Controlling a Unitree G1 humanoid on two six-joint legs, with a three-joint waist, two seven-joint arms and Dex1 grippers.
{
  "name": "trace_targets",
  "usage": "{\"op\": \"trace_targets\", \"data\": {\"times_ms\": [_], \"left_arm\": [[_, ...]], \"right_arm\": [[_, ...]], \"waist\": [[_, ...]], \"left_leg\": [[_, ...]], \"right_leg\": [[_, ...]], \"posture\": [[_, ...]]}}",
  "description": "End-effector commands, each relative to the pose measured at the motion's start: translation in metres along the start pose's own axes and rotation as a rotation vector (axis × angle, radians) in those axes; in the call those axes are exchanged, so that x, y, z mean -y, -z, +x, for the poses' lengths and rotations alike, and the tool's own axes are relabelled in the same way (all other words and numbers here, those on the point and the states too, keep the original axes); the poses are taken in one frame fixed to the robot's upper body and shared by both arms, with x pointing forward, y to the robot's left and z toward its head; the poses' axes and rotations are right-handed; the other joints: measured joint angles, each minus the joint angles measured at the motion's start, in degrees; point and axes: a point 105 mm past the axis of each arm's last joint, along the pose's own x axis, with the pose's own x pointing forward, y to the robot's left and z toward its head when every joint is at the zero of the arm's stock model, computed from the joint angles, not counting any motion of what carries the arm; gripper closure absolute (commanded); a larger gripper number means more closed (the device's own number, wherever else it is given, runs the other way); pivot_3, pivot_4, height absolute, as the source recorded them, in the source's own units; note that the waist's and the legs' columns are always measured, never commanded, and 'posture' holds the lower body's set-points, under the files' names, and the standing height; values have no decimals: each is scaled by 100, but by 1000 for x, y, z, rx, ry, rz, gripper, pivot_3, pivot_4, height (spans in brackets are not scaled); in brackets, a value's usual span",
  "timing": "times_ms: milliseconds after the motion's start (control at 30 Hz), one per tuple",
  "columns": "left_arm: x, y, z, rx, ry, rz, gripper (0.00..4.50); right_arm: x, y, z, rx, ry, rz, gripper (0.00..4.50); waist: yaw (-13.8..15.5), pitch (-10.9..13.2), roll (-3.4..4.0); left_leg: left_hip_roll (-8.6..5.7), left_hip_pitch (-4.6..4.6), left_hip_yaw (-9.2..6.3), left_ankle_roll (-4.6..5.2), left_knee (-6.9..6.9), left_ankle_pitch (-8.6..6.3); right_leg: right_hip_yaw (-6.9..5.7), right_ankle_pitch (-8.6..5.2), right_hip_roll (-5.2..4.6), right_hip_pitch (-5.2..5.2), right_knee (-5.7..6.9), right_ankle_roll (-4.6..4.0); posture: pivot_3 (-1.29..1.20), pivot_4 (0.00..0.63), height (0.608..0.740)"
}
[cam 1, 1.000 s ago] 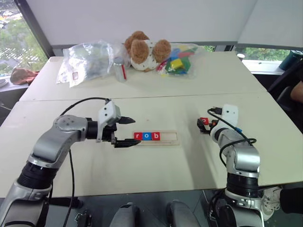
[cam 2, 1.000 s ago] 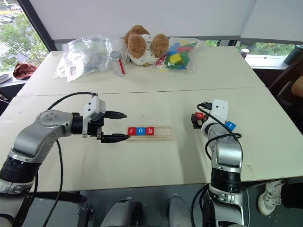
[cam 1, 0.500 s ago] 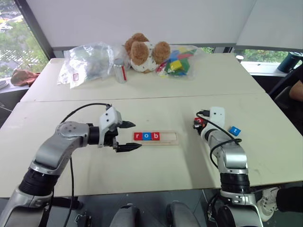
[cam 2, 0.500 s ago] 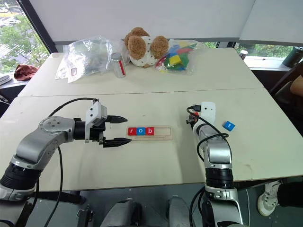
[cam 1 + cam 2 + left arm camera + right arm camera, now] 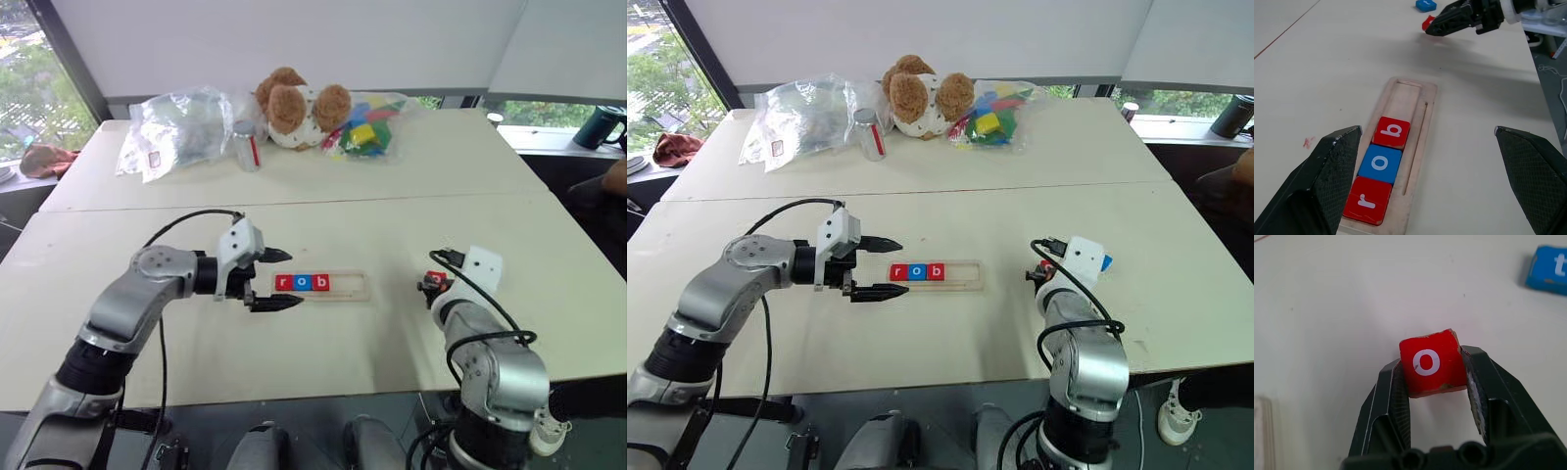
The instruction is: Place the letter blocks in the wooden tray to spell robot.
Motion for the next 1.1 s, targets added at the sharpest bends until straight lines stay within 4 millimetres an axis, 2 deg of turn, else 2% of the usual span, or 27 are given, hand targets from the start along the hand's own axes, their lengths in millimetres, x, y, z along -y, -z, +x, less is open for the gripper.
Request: {"op": "trace_targets", "data": {"times_ms": [33,67,267,300,400,467,567,667,700,767,833,933,1100], "left_arm": [[-1,-8,3,13,20,44,0],[-1,-8,4,14,22,44,0],[-2,-8,3,11,27,51,0],[-1,-9,2,11,27,52,0],[-2,-10,-1,11,24,56,0],[-3,-11,-6,3,24,63,0],[-4,-11,-14,-10,39,66,0],[3,-9,-20,-42,93,66,0],[7,-9,-22,-55,115,72,0],[13,-9,-25,-78,150,86,0],[17,-10,-30,-98,166,96,0],[20,-11,-34,-115,164,105,0],[20,-9,-39,-131,133,99,0]], "right_arm": [[0,2,-1,-10,15,32,3332],[1,4,1,-20,22,36,3332],[-1,10,5,-53,6,55,401],[-1,7,4,-42,-6,49,78],[0,-18,0,72,-48,-41,78],[2,-44,0,189,-123,-165,78],[1,-71,3,291,-314,-348,78],[-3,-66,-3,266,-665,-552,78],[5,-59,-5,233,-777,-634,78],[27,-47,0,156,-890,-749,78],[41,-43,6,118,-935,-811,78],[49,-42,15,94,-975,-854,78],[53,-32,20,39,-1049,-922,78]], "waist": [[3,0,0],[2,0,0],[-3,0,0],[-3,0,0],[-13,1,1],[-16,4,5],[-7,5,3],[5,6,1],[15,7,0],[24,8,-1],[16,8,-2],[-6,10,-3],[15,10,-3]], "left_leg": [[0,0,0,0,0,0],[0,0,0,0,0,0],[1,0,0,0,-1,0],[1,0,-1,0,-1,0],[1,0,0,0,-1,0],[0,-2,2,1,-1,0],[0,-2,5,5,-1,-3],[10,0,-1,12,-5,-7],[10,-1,-1,16,-7,-9],[13,-2,-2,32,-11,-18],[13,-3,7,40,-5,-23],[11,0,16,41,0,-24],[16,4,12,39,1,-23]], "right_leg": [[0,0,0,0,0,0],[0,0,0,0,0,0],[-1,0,1,-1,-2,0],[-1,0,1,0,-3,0],[0,0,1,0,-5,0],[0,0,1,0,-8,0],[-6,-1,11,6,-21,1],[-13,-1,24,20,-41,1],[-14,-1,24,23,-48,1],[-19,-1,26,36,-73,3],[-14,-1,22,38,-78,3],[-5,0,6,41,-80,4],[-2,0,6,39,-68,4]], "posture": [[0,150,740],[0,150,740],[0,150,740],[0,150,740],[0,150,740],[0,150,740],[0,150,740],[0,150,740],[0,150,740],[0,150,740],[0,150,740],[0,150,740],[0,150,740]]}}
